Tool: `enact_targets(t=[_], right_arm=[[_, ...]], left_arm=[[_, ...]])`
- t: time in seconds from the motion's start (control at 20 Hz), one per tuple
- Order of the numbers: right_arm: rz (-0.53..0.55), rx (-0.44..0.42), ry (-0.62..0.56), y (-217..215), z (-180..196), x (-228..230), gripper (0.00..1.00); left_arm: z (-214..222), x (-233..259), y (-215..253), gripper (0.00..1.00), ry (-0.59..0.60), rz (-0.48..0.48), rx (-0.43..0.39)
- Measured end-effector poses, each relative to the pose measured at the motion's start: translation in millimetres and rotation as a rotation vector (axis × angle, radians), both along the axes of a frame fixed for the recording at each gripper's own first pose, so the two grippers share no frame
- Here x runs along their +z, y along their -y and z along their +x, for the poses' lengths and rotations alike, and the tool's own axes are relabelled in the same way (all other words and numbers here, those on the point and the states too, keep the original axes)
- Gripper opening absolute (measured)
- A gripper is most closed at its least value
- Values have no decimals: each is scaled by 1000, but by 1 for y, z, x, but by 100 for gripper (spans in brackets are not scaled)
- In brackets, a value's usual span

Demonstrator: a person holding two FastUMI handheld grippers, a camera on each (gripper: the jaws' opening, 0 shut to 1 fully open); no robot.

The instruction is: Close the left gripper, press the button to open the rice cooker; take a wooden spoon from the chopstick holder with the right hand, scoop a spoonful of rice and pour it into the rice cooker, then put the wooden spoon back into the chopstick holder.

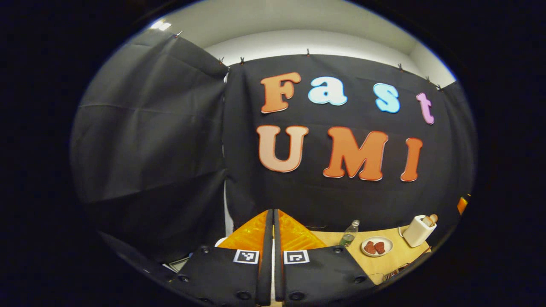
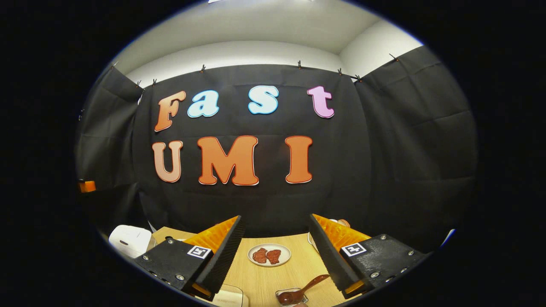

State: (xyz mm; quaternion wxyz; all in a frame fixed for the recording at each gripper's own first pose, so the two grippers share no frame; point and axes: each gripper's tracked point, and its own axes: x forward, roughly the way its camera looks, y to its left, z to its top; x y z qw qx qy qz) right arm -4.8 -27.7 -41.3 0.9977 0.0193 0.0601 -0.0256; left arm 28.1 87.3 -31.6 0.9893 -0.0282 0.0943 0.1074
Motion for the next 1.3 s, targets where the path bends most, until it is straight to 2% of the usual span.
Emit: enact_targets(t=[0.05,0.1,0.15,0.2,0.45,0.5,0.55,0.6,0.65,0.7,0.75,0.85,1.15,1.3], right_arm=[[-5,-8,-2,3,-1,-1,95],[-11,-13,-8,5,-1,-3,100],[-17,-18,-16,6,0,-6,95],[-23,-26,-22,9,-1,-7,95],[-41,-64,-41,20,-5,-17,95],[-47,-72,-50,23,-7,-21,100],[-52,-79,-65,24,-7,-26,100],[-57,-90,-81,27,-8,-31,95],[-59,-99,-96,29,-8,-36,95],[-57,-107,-114,30,-8,-42,100],[-52,-111,-127,30,-10,-48,95],[-49,-116,-146,29,-10,-55,95],[-78,-134,-190,28,-6,-73,95],[-46,-125,-216,23,0,-84,95]], left_arm=[[4,-10,0,5,-42,-37,0],[5,-23,-6,5,-92,-61,12],[7,-36,-10,10,-153,-82,26],[6,-49,-13,5,-207,-113,29],[9,-105,-19,5,-453,-262,32],[8,-115,-24,5,-500,-287,45],[4,-127,-26,5,-558,-308,54],[1,-138,-28,5,-606,-335,61],[0,-147,-27,5,-649,-362,62],[-5,-159,-26,5,-693,-383,68],[-8,-171,-28,5,-731,-401,78],[-13,-189,-29,5,-800,-424,94],[-15,-232,-41,5,-885,-482,138],[-17,-236,-43,6,-891,-420,144]])
